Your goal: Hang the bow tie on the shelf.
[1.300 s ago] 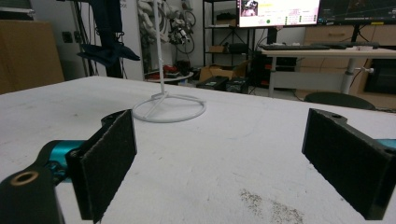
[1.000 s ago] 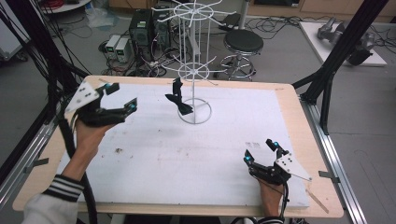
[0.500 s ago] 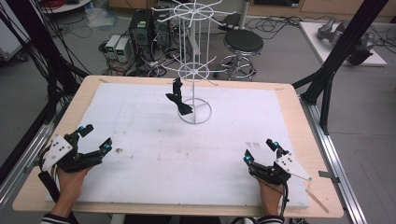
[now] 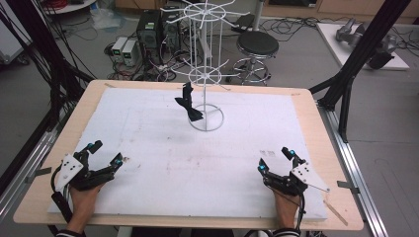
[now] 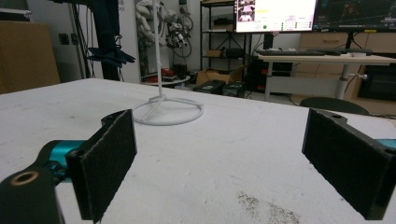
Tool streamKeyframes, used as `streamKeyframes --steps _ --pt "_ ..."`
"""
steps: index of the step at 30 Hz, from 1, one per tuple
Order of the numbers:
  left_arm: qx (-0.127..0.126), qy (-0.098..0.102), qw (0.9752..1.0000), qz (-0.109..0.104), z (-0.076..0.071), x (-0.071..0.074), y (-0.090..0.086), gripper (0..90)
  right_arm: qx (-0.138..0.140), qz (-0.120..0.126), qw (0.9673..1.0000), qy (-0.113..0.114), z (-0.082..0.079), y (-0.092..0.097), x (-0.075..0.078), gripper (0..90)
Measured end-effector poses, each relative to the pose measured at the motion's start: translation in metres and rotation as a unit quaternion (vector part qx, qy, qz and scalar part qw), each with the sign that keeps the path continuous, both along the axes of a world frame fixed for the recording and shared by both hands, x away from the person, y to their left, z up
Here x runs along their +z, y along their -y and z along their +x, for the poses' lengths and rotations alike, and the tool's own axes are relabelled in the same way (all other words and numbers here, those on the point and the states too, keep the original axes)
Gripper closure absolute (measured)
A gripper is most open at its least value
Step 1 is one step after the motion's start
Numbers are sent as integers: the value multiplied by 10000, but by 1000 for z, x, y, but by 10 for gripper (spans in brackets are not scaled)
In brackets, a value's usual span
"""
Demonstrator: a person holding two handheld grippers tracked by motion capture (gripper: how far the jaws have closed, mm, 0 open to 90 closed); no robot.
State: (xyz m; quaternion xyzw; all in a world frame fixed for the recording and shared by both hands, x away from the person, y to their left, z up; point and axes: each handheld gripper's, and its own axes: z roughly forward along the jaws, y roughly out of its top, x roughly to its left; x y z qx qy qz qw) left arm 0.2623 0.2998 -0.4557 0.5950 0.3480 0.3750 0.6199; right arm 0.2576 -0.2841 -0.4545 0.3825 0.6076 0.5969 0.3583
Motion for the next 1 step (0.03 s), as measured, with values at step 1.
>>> streamKeyframes --steps 1 --pt "5 -6 10000 -12 0 0 0 159 -16 1 10000 13 0 0 0 91"
